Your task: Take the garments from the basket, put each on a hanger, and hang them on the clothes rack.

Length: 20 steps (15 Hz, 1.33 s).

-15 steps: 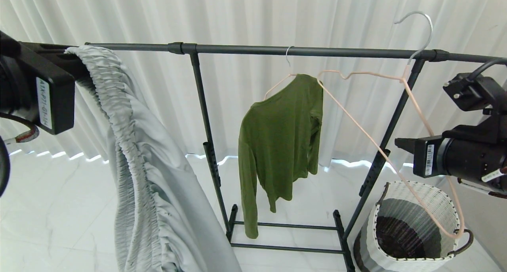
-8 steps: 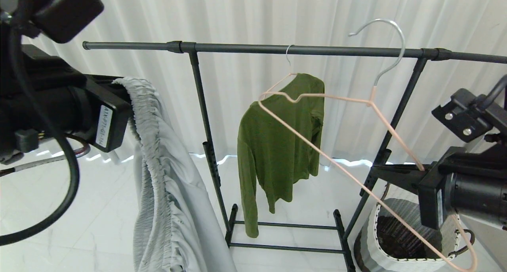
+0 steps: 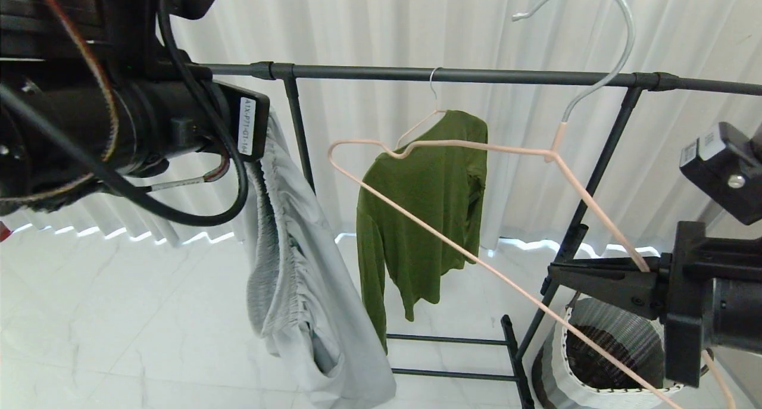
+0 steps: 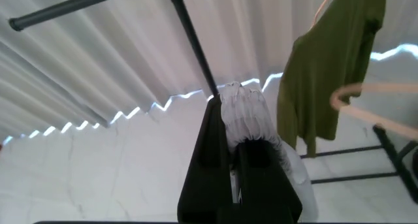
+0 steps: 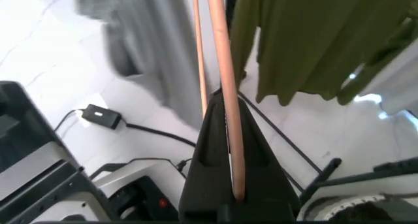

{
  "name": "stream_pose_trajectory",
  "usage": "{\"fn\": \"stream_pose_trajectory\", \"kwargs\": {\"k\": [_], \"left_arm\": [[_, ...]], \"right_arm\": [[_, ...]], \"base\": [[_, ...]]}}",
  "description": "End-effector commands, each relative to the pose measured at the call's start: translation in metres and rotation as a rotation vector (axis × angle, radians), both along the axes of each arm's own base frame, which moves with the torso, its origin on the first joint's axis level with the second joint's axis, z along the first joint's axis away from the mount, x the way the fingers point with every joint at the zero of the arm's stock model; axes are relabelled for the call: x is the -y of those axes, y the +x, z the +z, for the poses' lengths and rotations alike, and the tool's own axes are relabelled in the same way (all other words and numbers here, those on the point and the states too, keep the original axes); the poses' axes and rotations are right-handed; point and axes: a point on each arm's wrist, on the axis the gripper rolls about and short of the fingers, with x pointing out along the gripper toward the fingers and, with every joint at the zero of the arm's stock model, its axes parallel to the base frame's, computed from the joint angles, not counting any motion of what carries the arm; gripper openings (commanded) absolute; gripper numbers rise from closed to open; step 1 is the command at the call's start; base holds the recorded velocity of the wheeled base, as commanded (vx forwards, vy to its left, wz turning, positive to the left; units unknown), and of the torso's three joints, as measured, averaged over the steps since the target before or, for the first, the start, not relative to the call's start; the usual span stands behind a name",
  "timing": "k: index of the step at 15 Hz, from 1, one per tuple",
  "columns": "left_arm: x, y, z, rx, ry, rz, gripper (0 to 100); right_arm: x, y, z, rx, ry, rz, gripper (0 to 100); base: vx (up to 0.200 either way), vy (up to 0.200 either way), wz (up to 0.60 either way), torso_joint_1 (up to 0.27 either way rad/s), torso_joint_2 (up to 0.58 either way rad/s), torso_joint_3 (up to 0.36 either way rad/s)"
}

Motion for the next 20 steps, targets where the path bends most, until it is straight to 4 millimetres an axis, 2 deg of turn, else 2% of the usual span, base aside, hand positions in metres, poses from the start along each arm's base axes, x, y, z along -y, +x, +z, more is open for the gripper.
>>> {"fn": "stream_pose_trajectory", "kwargs": {"k": [1,5,10,16,20], "left_arm": [[0.012,0.016,-0.006,-0.022,-0.008,0.010,0],[0.002,0.034,-0.011,-0.024,0.017,0.175,0],[0.003,0.035,-0.009,-0.015,0.009,0.183,0],[0.006,0.031,-0.007,-0.011,0.008,0.168,0],[0.009,0.029,-0.007,-0.010,0.009,0.155,0]], "right_arm": [[-0.010,-0.009,-0.001,-0.009,-0.009,0.073,0],[-0.015,-0.019,-0.004,-0.027,-0.028,0.129,0],[-0.023,-0.016,-0.009,-0.041,-0.048,0.137,0],[-0.042,0.009,-0.021,-0.046,-0.051,0.067,0],[-0.055,0.025,-0.017,-0.044,-0.013,0.021,0]], "base": [[0.000,0.000,0.00,0.000,0.00,0.000],[0.000,0.000,0.00,0.000,0.00,0.000],[0.000,0.000,0.00,0.000,0.00,0.000],[0.000,0.000,0.00,0.000,0.00,0.000],[0.000,0.000,0.00,0.000,0.00,0.000]]}}
